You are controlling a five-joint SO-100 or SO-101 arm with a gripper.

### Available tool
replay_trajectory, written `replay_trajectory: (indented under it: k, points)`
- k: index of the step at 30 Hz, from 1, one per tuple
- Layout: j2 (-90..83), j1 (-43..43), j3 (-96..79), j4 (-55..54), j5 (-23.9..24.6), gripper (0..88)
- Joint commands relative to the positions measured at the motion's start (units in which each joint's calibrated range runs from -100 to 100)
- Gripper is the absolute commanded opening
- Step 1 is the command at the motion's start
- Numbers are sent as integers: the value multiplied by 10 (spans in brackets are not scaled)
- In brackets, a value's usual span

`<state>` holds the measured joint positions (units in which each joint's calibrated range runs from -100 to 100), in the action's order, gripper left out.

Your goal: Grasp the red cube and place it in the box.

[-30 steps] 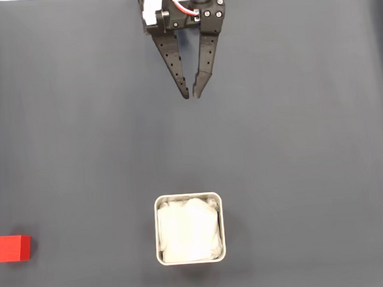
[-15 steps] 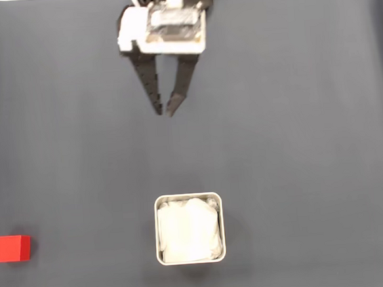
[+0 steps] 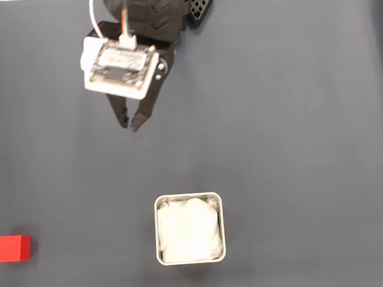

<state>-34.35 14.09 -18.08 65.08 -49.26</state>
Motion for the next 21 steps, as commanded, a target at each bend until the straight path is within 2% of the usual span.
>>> replay_trajectory:
  k: [1, 21]
  points:
    - [14, 17, 37, -20, 6, 0]
    - [206, 88, 180, -78, 7, 0]
